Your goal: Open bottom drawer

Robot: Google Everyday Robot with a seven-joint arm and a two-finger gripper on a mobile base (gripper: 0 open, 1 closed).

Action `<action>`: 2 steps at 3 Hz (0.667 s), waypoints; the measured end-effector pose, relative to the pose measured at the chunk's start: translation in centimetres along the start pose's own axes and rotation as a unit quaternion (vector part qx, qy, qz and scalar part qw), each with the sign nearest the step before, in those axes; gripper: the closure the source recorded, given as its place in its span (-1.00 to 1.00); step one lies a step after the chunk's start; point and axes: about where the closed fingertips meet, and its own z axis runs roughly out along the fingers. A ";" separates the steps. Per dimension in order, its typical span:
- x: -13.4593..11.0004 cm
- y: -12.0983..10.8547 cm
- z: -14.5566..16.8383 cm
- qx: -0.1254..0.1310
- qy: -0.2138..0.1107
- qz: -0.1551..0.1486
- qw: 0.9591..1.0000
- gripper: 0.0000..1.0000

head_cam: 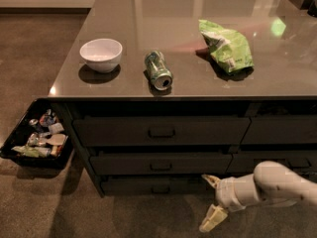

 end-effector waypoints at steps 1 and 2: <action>4.7 -0.8 4.8 0.037 0.001 -0.010 0.999 -1.00; 5.2 -1.5 5.6 0.053 0.001 -0.004 0.999 -1.00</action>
Offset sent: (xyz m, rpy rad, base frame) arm 0.0032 -0.0015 -0.0570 -0.0126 -0.0515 -0.0284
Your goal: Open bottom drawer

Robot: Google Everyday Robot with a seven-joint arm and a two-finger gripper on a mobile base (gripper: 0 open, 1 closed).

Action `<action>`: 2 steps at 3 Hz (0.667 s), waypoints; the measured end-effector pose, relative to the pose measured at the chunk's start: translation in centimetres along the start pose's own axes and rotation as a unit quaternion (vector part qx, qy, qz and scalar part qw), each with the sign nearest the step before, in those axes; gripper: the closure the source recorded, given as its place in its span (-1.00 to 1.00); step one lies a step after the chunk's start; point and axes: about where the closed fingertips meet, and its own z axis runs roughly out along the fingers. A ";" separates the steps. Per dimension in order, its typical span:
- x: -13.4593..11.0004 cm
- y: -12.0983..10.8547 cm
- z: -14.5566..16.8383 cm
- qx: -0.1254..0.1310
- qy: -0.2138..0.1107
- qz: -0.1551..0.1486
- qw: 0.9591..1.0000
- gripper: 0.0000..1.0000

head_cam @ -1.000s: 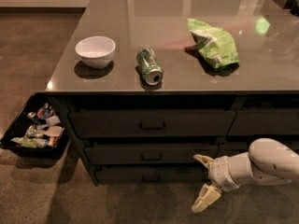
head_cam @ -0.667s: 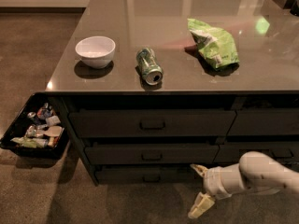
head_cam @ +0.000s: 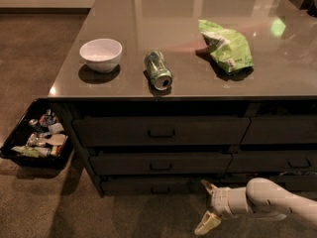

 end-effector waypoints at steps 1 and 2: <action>0.0 0.0 0.0 -0.001 0.000 0.000 1.000 -1.00; 0.8 -0.2 0.9 0.005 0.000 0.005 1.000 -1.00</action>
Offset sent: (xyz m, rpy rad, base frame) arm 0.0070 -0.0052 -0.0270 -0.0026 -0.0035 -0.0397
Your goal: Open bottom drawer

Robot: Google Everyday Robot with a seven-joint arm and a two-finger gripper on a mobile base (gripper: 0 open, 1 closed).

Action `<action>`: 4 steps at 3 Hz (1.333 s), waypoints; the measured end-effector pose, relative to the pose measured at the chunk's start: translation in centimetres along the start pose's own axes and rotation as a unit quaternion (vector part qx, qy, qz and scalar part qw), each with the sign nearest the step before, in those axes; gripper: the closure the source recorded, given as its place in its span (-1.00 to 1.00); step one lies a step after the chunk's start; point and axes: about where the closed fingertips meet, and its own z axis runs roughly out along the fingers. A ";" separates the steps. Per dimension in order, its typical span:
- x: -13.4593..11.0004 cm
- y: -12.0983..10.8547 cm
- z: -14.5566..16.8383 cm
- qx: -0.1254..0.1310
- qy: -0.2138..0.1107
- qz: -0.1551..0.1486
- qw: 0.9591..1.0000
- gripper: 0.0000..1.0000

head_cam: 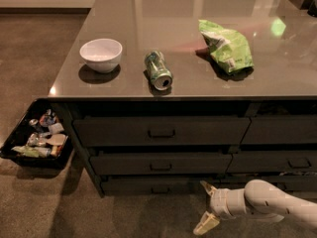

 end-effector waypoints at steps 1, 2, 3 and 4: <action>2.5 -0.7 2.3 0.032 -0.002 0.003 0.999 -1.00; 5.2 -0.7 5.7 0.063 -0.035 -0.010 0.997 -1.00; 5.2 -0.7 5.7 0.064 -0.035 -0.011 0.997 -1.00; 5.7 -1.3 7.3 0.057 -0.041 -0.013 0.997 -1.00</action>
Offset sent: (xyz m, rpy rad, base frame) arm 0.0251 -0.0145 -0.1092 0.0779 -0.2667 -0.1042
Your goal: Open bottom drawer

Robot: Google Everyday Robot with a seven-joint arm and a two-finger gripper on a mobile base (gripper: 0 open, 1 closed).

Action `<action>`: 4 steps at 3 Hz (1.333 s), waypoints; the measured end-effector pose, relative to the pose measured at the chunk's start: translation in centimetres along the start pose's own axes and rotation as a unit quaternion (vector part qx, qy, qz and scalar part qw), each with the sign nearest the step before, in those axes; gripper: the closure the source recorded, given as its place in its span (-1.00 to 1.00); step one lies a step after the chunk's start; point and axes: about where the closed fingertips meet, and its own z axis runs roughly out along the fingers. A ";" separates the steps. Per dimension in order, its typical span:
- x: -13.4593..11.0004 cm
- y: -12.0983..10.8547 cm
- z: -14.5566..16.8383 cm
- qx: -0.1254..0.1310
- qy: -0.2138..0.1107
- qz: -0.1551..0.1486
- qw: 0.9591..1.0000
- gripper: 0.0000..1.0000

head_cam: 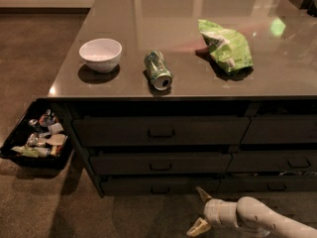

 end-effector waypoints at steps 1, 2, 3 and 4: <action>0.9 -1.4 2.7 0.002 -0.009 -0.016 1.000 -1.00; 3.2 -6.2 7.4 0.014 -0.021 -0.042 0.999 -1.00; 3.1 -6.3 7.8 0.011 -0.024 -0.041 0.999 -1.00; 3.5 -7.8 9.1 0.008 -0.021 -0.044 0.999 -1.00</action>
Offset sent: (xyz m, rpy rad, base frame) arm 0.0935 0.0067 -0.0733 0.0083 -0.1106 0.0485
